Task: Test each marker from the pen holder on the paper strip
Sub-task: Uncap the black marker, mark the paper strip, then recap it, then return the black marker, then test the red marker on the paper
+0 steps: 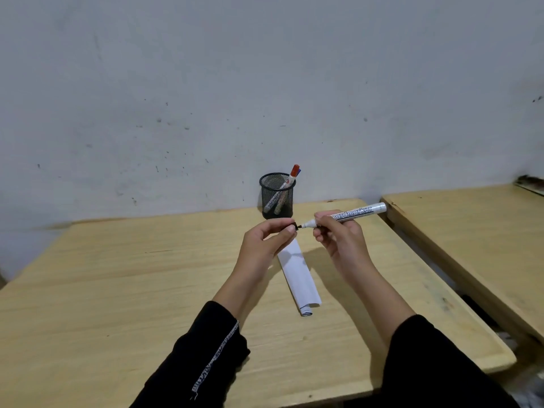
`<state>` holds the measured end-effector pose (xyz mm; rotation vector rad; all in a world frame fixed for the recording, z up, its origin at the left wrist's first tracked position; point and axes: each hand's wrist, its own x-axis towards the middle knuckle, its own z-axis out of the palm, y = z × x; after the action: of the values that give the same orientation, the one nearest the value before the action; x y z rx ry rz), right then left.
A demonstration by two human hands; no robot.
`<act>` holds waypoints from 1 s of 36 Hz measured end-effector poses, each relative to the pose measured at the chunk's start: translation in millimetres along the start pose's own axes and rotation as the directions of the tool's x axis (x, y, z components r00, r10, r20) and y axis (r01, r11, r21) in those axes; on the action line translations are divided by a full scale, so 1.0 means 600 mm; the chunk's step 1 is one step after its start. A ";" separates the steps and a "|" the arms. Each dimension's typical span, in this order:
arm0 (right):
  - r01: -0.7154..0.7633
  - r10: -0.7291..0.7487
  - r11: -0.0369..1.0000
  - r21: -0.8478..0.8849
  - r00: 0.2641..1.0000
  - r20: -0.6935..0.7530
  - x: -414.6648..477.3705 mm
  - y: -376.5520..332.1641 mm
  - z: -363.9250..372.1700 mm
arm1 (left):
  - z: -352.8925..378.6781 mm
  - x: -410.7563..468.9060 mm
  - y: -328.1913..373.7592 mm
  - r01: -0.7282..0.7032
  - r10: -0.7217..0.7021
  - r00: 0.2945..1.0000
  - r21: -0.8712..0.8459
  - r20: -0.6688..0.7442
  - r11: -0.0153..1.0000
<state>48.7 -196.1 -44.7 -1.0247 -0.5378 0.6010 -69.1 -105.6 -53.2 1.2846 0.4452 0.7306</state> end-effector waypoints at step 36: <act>0.112 -0.115 0.991 0.066 0.993 0.038 0.082 -0.050 -0.008 | -0.035 0.104 0.082 -0.075 0.063 0.996 -0.191 -0.064 0.979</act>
<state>93.5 -177.4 -13.5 -0.9162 -0.6060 0.5365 -51.3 -41.5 -4.9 1.1031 0.3680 0.8502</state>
